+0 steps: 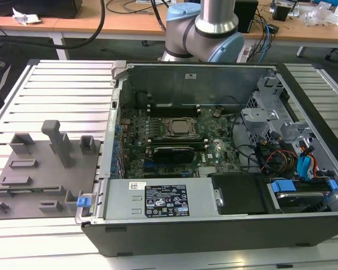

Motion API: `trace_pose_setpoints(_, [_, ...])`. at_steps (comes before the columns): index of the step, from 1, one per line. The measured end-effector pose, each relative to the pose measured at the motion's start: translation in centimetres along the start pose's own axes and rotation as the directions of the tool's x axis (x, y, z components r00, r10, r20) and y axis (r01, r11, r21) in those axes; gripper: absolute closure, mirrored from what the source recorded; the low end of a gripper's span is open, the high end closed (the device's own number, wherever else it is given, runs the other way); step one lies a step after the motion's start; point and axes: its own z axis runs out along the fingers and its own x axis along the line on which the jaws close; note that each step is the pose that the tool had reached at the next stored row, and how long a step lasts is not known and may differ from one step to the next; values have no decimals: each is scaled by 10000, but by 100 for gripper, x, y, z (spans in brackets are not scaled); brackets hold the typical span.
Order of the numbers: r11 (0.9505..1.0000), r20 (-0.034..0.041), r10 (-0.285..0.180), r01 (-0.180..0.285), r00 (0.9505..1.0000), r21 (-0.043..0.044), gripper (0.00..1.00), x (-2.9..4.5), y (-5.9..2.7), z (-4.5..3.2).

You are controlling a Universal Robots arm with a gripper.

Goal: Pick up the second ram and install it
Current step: 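Reach for the second ram, then pick up the second ram and move it above second insertion slot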

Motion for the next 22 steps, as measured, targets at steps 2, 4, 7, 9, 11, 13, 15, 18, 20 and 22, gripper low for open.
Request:
trace_pose_setpoints(2, [10000,0,0,0,10000,1,89,21,-54,2])
trace_pose_setpoints(4, [10000,-1,2,-2,10000,1,89,23,-73,6])
trace_pose_setpoints(7, [10000,-1,0,0,10000,1,89,23,-74,6])
trace_pose_setpoints(9, [10000,-1,0,0,10000,1,89,23,-74,7])
trace_pose_setpoints(11, [10000,-1,1,-1,10000,1,89,23,-74,7])
trace_pose_setpoints(13, [10000,-1,0,0,10000,1,89,23,-74,7])
trace_pose_setpoints(15, [10000,-1,0,0,10000,1,89,23,-74,8])
trace_pose_setpoints(18, [9993,-16,-371,371,9993,-9,89,23,-74,8])
trace_pose_setpoints(20, [9980,-27,-639,639,9980,-15,89,23,-74,8])
trace_pose_setpoints(22, [9943,-46,-1068,1068,9943,-27,89,23,-74,8])
